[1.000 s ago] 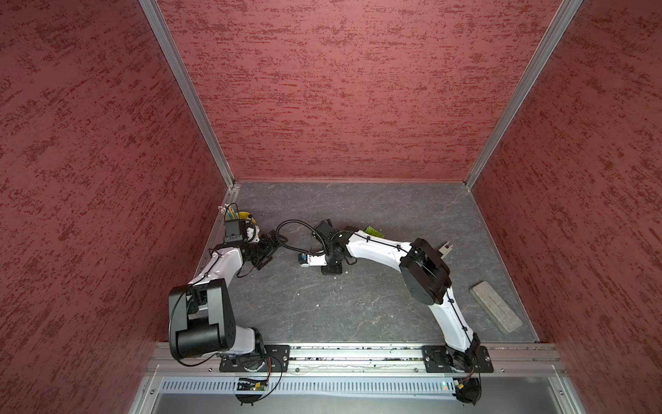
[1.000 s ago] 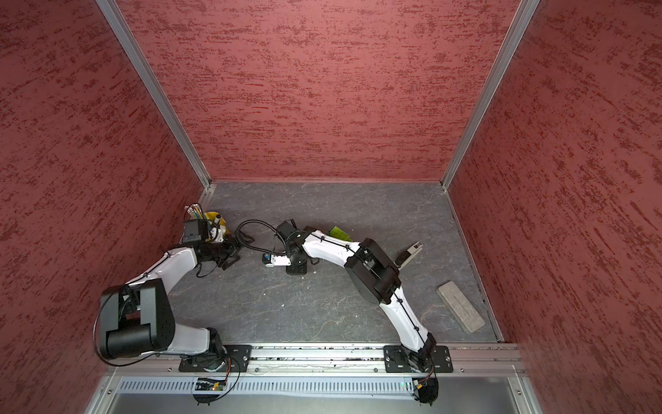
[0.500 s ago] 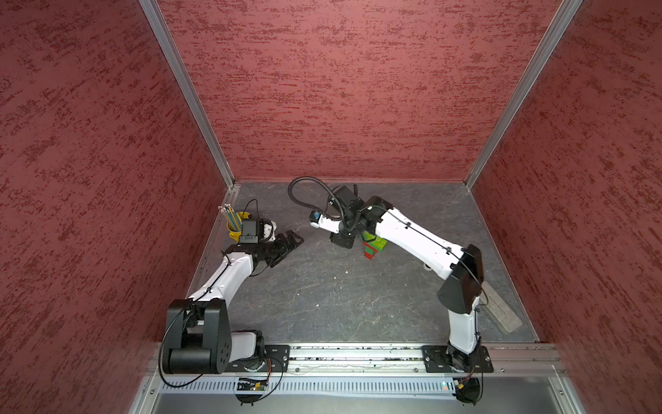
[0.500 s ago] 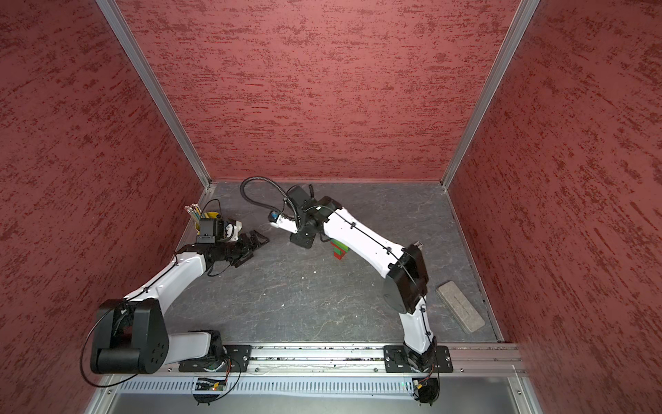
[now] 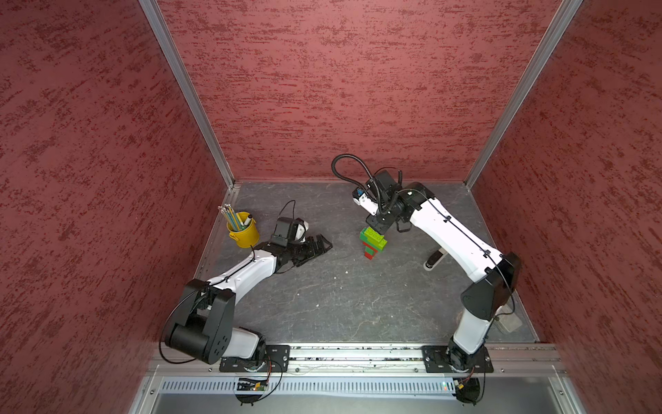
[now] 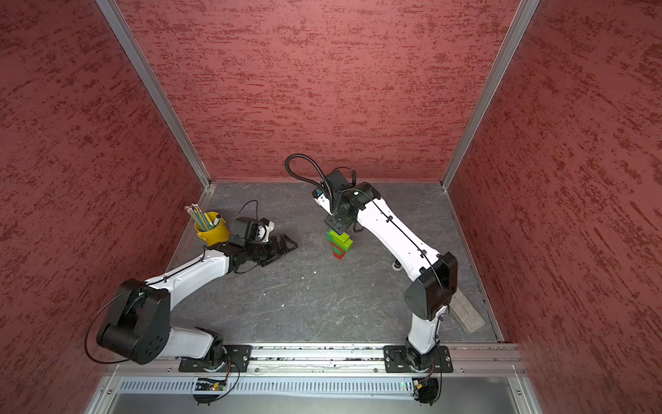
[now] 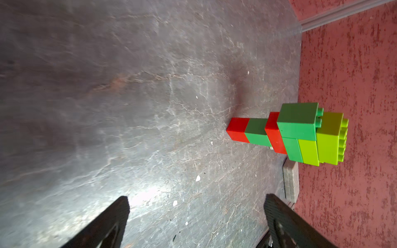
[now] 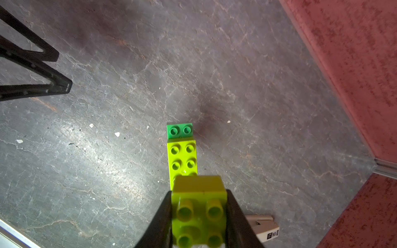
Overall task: Assemble a spoon with lego
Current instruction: Assemble the lego brick with the lego brick.
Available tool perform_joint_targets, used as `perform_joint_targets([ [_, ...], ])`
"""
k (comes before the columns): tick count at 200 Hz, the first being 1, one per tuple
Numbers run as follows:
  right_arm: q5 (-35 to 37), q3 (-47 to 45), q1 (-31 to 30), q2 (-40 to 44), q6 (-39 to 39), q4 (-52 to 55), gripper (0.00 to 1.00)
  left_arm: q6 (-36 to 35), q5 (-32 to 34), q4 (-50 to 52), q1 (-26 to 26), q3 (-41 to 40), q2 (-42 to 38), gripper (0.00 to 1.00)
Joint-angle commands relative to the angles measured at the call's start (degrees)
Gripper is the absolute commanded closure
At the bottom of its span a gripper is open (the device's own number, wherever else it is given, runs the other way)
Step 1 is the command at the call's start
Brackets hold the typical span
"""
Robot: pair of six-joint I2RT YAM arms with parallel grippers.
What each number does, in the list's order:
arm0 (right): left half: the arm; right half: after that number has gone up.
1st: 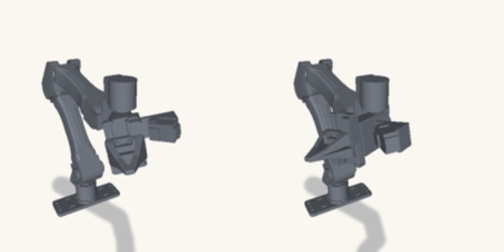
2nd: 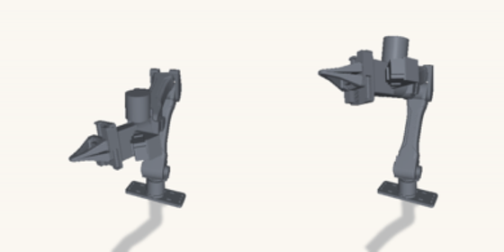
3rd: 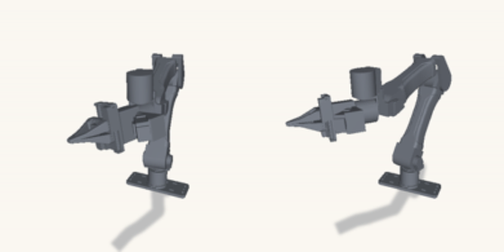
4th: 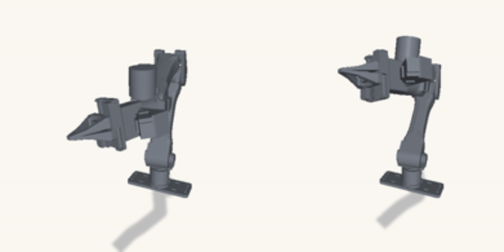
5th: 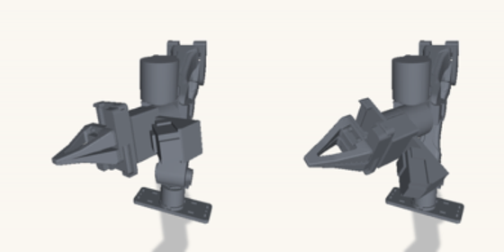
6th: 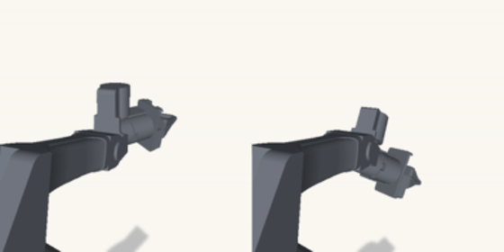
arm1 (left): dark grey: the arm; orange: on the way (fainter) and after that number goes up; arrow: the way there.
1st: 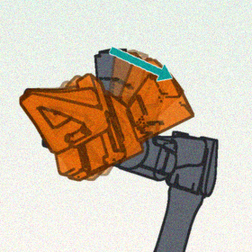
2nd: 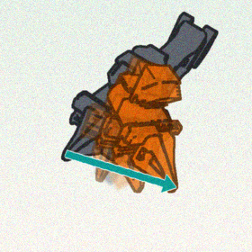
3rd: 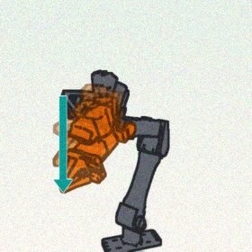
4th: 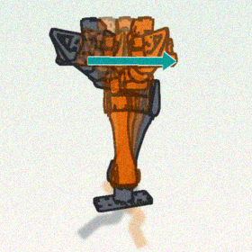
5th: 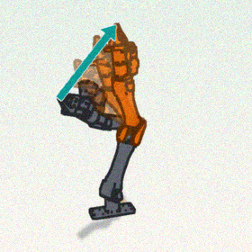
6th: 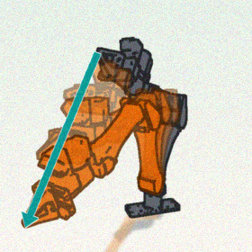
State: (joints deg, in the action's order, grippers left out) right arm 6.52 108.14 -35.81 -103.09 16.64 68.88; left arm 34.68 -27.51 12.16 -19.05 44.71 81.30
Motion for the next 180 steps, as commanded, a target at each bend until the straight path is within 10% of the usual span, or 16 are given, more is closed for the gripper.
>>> perform_joint_targets([
  [1, -0.49, -0.55, 0.40, 0.08, -2.49, 0.50, 0.72, 1.30, 0.74, -4.01, -2.16, 0.75, 1.40, 0.00],
  [180, -5.34, -5.92, 1.99, -1.86, -0.68, -3.31, 0.74, 3.74, 2.46, -8.68, -7.53, -1.17, 3.88, 0.00],
])
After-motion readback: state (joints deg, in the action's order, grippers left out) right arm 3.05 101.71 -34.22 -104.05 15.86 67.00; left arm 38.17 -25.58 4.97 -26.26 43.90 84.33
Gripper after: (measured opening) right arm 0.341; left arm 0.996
